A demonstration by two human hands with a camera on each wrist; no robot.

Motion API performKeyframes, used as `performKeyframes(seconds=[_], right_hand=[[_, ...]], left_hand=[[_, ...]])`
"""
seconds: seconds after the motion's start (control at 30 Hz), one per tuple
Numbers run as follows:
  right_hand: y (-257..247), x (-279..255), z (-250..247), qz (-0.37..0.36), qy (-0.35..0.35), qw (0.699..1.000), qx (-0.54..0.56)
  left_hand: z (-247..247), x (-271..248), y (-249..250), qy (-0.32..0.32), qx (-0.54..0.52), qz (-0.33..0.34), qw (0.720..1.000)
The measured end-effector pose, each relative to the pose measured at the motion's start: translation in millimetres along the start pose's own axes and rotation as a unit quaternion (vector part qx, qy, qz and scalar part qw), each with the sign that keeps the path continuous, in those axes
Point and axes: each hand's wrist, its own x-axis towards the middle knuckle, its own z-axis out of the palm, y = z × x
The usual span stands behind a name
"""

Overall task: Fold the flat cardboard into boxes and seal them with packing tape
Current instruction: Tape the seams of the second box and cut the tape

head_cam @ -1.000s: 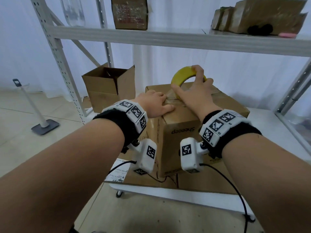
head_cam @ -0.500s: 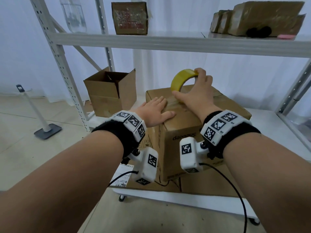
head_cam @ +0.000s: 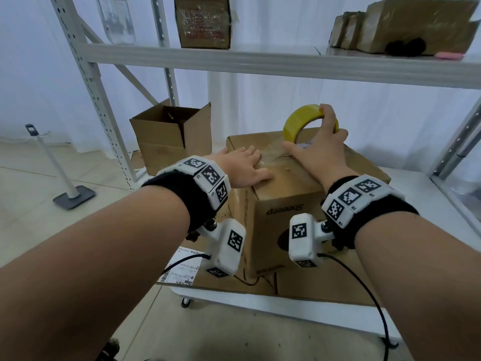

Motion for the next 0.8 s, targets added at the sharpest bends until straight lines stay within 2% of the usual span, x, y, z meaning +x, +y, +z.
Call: performKeyframes(seconds=[0.13,0.5,0.63,0.8], right_hand=[[1,2,-6,0.010,-0.024,1.000,-0.010],[-2,0,1,0.002,-0.024,0.999,-0.032],[-5,-5,2,0.000,-0.015,1.000,-0.026],[-15,-12,-1,0.005,-0.021,0.999,-0.024]], left_hand=[[-7,5,5,-0.008,0.061,0.009,0.998],[-1,30,27,-0.018,-0.006,0.003,1.000],[2,17,11,-0.009,-0.026,0.031,0.999],[6,1,-21,0.018,-0.031,0.031,0.999]])
